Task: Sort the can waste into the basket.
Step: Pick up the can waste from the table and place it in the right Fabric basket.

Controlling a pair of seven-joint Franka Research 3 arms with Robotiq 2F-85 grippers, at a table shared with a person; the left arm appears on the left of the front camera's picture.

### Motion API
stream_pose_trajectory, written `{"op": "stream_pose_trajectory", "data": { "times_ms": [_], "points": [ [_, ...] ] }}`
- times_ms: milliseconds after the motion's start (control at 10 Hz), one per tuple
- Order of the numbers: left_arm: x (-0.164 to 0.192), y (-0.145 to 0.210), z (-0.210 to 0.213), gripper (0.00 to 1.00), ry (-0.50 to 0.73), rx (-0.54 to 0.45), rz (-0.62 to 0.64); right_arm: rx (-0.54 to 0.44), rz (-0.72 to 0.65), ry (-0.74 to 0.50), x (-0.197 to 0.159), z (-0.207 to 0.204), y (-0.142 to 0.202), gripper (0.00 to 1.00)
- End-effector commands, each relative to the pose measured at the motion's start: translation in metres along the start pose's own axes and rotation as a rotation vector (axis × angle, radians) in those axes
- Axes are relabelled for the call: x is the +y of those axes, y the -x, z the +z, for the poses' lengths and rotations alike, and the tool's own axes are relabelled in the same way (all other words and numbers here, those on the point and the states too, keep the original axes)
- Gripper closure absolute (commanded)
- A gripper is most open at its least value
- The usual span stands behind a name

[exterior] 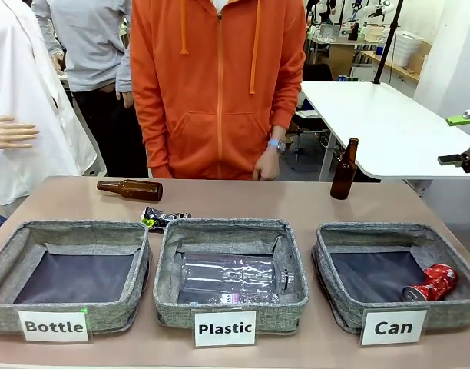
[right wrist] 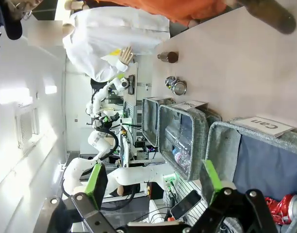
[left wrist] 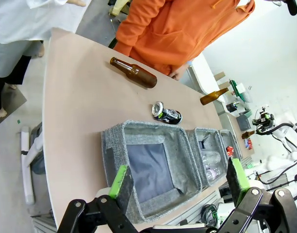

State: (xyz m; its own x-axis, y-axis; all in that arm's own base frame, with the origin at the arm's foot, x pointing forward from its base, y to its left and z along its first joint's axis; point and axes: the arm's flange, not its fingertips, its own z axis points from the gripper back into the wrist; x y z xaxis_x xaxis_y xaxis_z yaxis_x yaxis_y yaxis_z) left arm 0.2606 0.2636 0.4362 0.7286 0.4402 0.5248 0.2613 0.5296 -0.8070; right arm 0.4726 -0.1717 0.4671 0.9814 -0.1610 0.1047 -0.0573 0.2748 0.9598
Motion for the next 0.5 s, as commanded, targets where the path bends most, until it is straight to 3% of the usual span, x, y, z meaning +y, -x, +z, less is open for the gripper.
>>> {"op": "stream_pose_trajectory", "data": {
  "times_ms": [0, 200, 400],
  "points": [
    [0.000, 0.000, 0.000, 0.00, 0.000, 0.000, 0.000, 0.010, 0.016, -0.001, 0.001, 0.003, -0.001, 0.00],
    [-0.052, -0.018, -0.030, 0.00, -0.095, 0.149, -0.216, 0.010, 0.016, -0.001, 0.001, 0.003, -0.001, 0.00],
    [-0.106, -0.063, -0.101, 0.00, -0.257, 0.326, -0.361, 0.010, 0.016, -0.001, 0.001, 0.003, -0.001, 0.00]
  ]
}}
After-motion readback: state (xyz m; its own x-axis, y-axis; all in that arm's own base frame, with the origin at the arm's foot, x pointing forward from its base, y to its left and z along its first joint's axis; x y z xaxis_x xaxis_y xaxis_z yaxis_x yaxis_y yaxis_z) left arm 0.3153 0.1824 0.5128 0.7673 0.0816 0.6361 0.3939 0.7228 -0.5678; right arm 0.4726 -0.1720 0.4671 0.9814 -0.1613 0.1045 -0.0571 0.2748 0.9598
